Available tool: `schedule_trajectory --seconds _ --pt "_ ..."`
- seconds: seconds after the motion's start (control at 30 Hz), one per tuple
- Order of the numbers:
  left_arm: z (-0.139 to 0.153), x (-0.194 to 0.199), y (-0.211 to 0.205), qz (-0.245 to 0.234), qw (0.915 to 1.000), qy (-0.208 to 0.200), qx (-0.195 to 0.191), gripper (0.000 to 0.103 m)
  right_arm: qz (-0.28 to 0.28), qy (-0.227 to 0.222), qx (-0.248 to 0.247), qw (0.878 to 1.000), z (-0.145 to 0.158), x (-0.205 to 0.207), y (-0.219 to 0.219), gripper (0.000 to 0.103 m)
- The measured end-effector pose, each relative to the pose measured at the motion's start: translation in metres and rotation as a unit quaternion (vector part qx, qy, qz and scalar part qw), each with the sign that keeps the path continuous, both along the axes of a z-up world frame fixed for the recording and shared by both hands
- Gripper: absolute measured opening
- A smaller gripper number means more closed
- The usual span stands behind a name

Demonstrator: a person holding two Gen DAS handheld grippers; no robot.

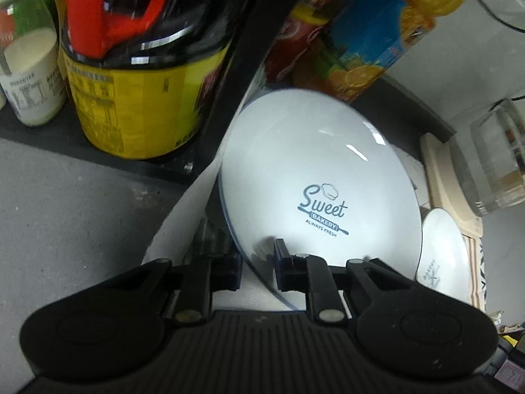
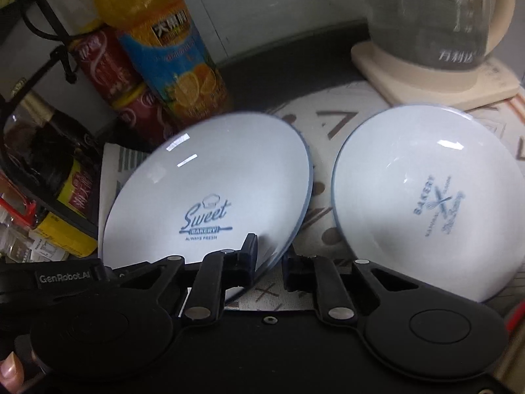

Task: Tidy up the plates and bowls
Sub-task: 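Lift the 'Sweet' plate with the right gripper toward the flower-print plate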

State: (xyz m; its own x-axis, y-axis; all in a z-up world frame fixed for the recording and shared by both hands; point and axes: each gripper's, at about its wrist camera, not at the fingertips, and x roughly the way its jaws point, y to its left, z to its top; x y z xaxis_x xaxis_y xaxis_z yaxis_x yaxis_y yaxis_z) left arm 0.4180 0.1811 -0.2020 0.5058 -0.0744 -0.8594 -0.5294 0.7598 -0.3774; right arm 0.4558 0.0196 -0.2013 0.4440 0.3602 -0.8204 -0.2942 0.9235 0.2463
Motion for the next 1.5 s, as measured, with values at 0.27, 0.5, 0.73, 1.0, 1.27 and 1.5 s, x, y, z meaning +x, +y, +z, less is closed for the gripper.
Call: schedule_trajectory --seconds 0.27,0.5,0.73,1.0,1.27,1.5 --pt "0.017 -0.016 -0.003 -0.009 0.9999 -0.009 -0.009 0.016 -0.004 -0.012 0.006 1.0 0.017 -0.018 -0.009 0.015" --pt "0.032 -0.034 -0.01 -0.015 0.9995 -0.025 -0.007 0.016 -0.002 -0.029 0.009 1.0 0.034 -0.04 -0.014 0.015" --pt "0.044 -0.065 -0.019 -0.016 0.9991 -0.038 -0.006 0.016 0.008 -0.037 0.01 0.999 0.046 -0.069 -0.022 0.015" --pt "0.05 -0.105 -0.03 -0.003 0.9992 -0.039 -0.002 0.016 0.028 -0.037 0.008 0.999 0.05 -0.11 -0.03 0.016" --pt "0.049 -0.149 -0.041 0.019 0.9993 -0.032 -0.004 0.016 0.052 -0.035 0.003 0.998 0.049 -0.142 -0.044 0.015" --pt "0.05 -0.181 -0.052 0.027 0.9993 -0.025 -0.005 0.016 0.064 -0.029 -0.004 0.998 0.044 -0.162 -0.056 0.015"
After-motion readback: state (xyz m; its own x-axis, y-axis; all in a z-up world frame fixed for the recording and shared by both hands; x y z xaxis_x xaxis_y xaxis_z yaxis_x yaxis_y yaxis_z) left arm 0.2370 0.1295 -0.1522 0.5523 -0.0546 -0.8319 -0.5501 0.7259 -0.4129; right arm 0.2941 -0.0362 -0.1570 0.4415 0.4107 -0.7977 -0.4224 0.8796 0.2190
